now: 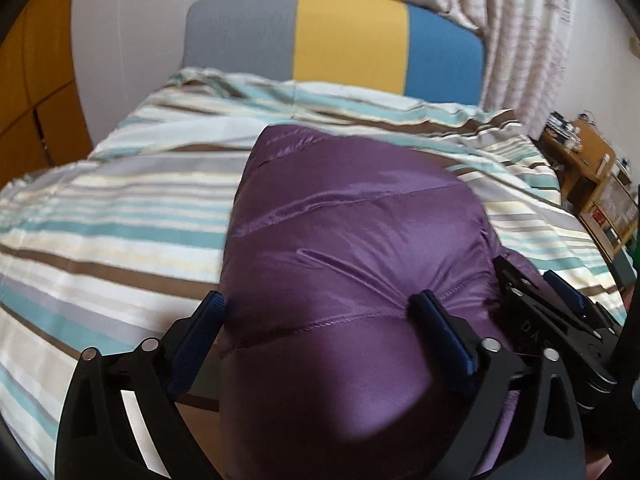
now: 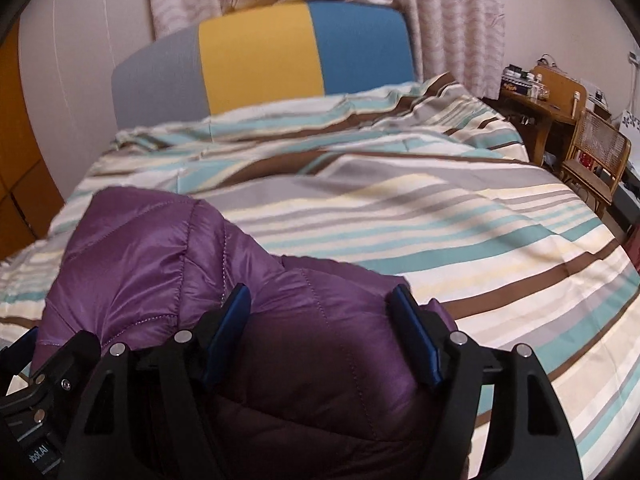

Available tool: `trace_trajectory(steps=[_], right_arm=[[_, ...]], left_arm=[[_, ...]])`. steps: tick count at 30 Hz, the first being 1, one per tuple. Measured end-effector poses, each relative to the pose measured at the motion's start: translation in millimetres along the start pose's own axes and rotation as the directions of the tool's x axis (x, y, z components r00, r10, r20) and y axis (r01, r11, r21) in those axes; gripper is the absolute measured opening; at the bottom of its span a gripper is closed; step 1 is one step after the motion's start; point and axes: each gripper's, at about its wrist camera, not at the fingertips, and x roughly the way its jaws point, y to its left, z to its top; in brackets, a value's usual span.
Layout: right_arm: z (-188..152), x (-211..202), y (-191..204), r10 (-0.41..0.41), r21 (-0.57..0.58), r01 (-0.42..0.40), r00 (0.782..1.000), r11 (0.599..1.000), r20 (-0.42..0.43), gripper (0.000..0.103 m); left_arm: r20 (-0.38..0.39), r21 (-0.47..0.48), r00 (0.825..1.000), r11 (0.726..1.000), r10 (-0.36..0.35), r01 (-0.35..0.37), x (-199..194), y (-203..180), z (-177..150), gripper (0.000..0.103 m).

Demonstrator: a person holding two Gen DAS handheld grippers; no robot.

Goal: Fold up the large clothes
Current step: 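Move both grippers to the folded jacket and close on it, then grip the purple jacket bundle's edge with both grippers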

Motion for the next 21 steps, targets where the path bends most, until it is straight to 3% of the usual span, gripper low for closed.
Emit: trace_trajectory(steps=[4,14,21], right_arm=[[-1.3,19.0,2.9,-0.01,-0.024,0.009,0.998,1.0,-0.056,0.072],[-9.1,24.1,0.7,-0.01,-0.014,0.009,0.999,1.0,-0.035,0.073],[-9.3,19.6,-1.1,0.0,0.007,0.001,1.0,1.0,-0.024,0.074]], left_arm=[[-0.028,-0.034,1.0,0.999,-0.007,0.006,15.2,6.6,-3.1,0.099],[-0.033,-0.032,0.999,0.999,0.008,-0.009,1.1,3.9,1.2,0.099],[0.05,0.046,0.989,0.989,0.136,-0.138,-5.1,-17.4,46.4,0.099]])
